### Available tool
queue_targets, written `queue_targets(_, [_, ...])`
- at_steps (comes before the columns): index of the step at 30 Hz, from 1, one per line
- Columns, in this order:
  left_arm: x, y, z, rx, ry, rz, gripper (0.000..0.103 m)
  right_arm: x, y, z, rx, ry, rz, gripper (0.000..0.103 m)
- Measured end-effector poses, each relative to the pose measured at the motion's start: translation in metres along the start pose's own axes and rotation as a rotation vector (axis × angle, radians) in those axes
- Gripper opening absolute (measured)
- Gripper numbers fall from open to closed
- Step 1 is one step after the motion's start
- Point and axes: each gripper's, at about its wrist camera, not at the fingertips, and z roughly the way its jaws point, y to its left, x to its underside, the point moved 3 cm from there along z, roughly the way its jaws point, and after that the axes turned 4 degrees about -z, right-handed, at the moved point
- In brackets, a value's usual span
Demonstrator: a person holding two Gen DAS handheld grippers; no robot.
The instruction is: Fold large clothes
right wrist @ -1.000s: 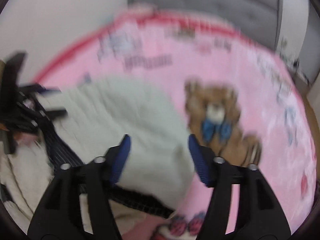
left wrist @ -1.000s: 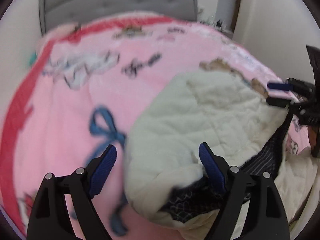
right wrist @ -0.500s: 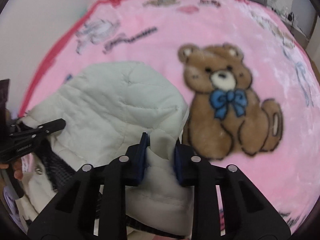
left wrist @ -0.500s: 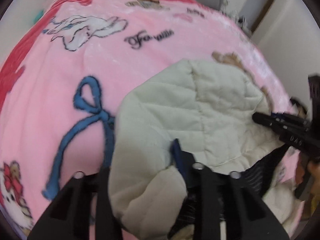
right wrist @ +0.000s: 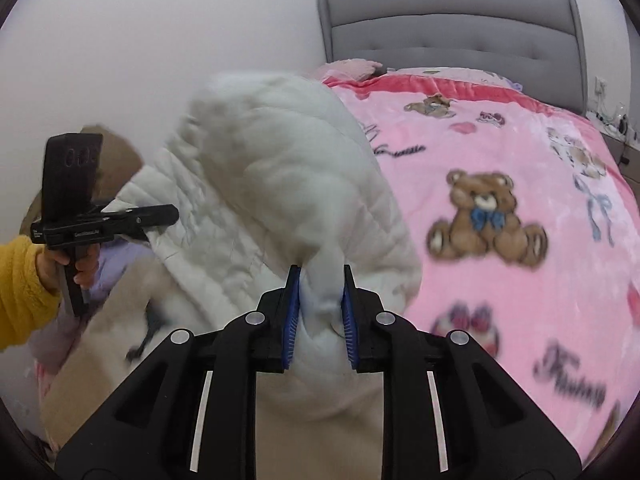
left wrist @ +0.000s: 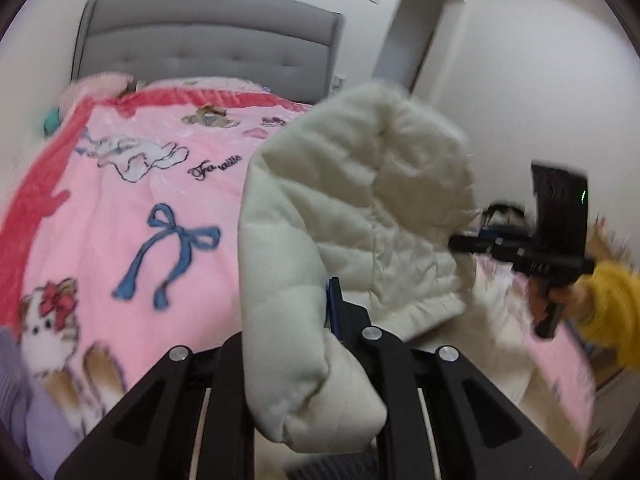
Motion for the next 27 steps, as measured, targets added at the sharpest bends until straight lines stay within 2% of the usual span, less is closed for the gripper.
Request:
queue_targets(1, [0.011,-0.01,-0.001,-0.014,0.003,0.036,0.014,0.009,0.009,-0.005,0.011,-0.002,-0.023,0.019])
queue_targets(5, [0.059,-0.035,-0.02,-0.046,-0.016,0.102,0.015,0.053,0.05,-0.031,0.166,-0.013,-0.212,0.017])
queue_targets(8, [0.094,-0.056,-0.025,-0.159,-0.03,0.283,0.015,0.075,0.081,-0.037,0.249,-0.01,-0.384,0.016])
queue_targets(11, [0.124,-0.065,-0.024,-0.243,-0.041,0.429,0.017,0.098,0.106,-0.037,0.334,-0.006,-0.564,0.013])
queue_targets(16, [0.136,-0.061,-0.026,-0.288,-0.071,0.434,0.025,0.129,0.126,-0.032,0.384,0.058,-0.729,0.012])
queue_targets(21, [0.14,-0.08,-0.037,-0.376,-0.062,0.666,0.041,0.14,0.124,-0.049,0.449,0.107,-0.831,0.007])
queue_targets(23, [0.141,-0.086,-0.045,-0.388,-0.047,0.744,0.057,0.137,0.12,-0.062,0.468,0.109,-0.853,0.006])
queue_targets(27, [0.139,-0.099,-0.063,-0.409,-0.072,0.895,0.063,0.138,0.118,-0.071,0.492,0.136,-0.941,0.002])
